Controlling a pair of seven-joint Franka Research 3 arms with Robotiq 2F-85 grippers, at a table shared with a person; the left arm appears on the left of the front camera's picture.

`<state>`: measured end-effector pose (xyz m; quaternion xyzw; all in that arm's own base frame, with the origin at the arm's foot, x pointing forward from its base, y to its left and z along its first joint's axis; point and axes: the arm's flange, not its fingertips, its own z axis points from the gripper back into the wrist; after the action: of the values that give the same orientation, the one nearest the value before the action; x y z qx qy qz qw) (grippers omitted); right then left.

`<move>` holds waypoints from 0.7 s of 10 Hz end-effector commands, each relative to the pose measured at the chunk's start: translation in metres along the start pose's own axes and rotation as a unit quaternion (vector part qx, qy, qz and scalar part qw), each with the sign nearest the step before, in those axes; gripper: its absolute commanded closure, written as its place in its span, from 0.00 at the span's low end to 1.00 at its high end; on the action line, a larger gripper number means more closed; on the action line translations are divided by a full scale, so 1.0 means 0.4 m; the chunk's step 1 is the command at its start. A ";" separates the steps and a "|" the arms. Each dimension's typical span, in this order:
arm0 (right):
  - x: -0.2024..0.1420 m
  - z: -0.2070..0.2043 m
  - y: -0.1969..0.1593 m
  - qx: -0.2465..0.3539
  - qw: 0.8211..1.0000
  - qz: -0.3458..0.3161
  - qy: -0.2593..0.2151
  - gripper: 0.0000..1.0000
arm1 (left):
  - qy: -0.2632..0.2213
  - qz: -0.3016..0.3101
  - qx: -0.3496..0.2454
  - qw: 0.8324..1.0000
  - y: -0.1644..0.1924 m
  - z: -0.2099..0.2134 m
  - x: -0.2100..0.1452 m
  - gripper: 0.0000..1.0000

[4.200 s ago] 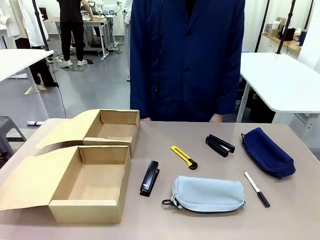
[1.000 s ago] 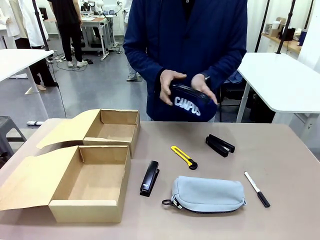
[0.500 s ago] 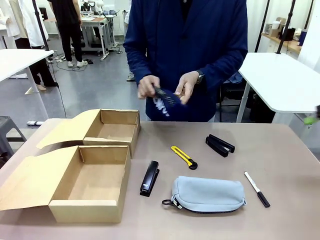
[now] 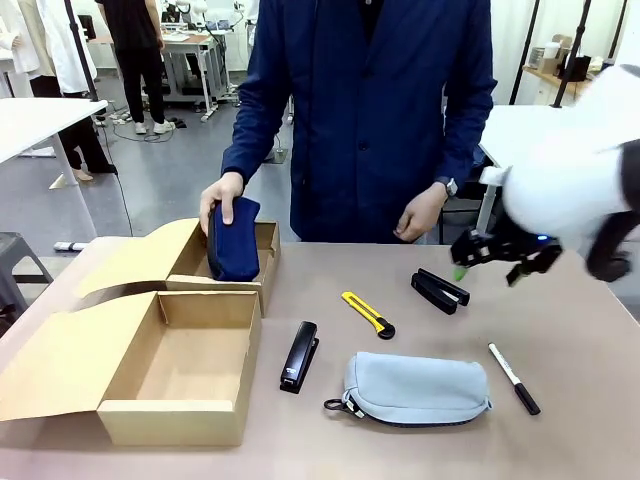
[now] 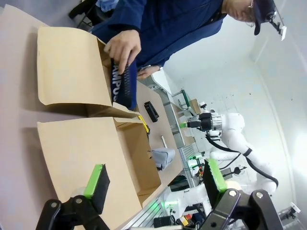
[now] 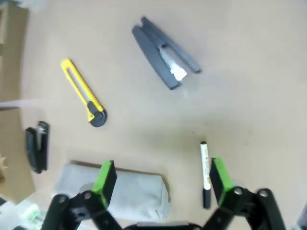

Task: Place items inside the box.
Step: Pick up a Pencil pouch or Stapler and place it inside the Mailer Box closest to the robot.

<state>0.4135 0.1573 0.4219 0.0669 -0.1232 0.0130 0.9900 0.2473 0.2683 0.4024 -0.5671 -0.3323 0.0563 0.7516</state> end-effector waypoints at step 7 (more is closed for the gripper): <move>0.060 -0.065 0.039 -0.075 0.997 0.019 0.001 0.00 | -0.009 -0.013 -0.011 1.000 -0.004 0.000 0.002 0.00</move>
<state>0.4366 0.1739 0.4096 0.0238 -0.1195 0.0385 0.9918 0.2469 0.2685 0.4026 -0.5670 -0.3328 0.0565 0.7514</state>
